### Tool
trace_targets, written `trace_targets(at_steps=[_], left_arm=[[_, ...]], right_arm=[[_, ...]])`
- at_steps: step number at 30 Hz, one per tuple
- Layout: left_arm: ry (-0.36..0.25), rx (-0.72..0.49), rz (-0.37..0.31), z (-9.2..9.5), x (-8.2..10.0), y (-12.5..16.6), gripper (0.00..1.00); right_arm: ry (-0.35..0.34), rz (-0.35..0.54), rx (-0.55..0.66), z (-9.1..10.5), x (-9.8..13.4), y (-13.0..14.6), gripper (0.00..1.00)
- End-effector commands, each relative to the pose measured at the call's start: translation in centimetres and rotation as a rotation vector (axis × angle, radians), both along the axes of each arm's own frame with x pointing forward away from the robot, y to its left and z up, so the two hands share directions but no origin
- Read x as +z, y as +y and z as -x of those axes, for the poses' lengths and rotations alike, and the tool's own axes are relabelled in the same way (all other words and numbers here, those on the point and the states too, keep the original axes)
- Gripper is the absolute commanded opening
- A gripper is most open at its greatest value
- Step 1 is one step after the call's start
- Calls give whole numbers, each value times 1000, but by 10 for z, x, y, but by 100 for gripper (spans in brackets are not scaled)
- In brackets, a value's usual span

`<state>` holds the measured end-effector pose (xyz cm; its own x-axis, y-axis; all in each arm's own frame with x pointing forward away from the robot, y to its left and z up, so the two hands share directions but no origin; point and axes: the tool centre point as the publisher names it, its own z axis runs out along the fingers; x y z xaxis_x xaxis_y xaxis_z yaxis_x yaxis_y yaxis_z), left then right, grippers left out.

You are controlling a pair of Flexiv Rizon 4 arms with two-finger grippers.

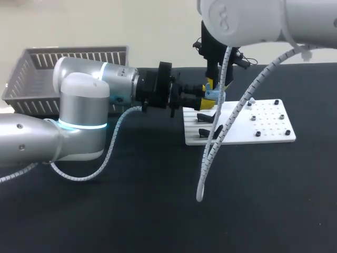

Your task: Pick up each earbud case from the left stands, insert the matching earbuds, close the lid, and place the case in the box.

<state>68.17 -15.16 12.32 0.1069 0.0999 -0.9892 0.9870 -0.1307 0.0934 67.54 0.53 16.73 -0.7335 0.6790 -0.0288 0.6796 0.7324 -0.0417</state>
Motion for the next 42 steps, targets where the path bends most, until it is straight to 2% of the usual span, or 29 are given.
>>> trace_targets(at_steps=[1,12,13,14,15,16,17,23,29,33,37,42], left_arm=[[-3,3,3,1,-1,0,0],[-3,3,3,1,-1,0,0],[-3,3,3,1,-1,0,0],[-3,3,3,1,-1,0,0],[-3,3,3,1,-1,0,0],[-3,3,3,1,-1,0,0],[-3,3,3,1,-1,0,0],[-3,3,3,1,-1,0,0],[-3,3,3,1,-1,0,0],[-3,3,3,1,-1,0,0],[-3,3,3,1,-1,0,0],[-3,3,3,1,-1,0,0]], right_arm=[[-2,-3,-2,-1,-2,-3,0],[7,-19,-6,-3,-7,-6,0],[7,-21,-6,-4,-7,-6,9],[7,-24,-6,-4,-7,-6,31],[7,-27,-5,-4,-7,-6,44],[8,-30,-5,-4,-8,-6,89],[5,-35,-4,-4,-8,-6,100],[-23,-70,4,6,-2,-10,100],[-70,-191,14,24,8,-31,100],[-146,-233,55,29,16,-53,100],[-259,-240,130,33,21,-73,100],[-357,-155,249,37,20,-88,100]])
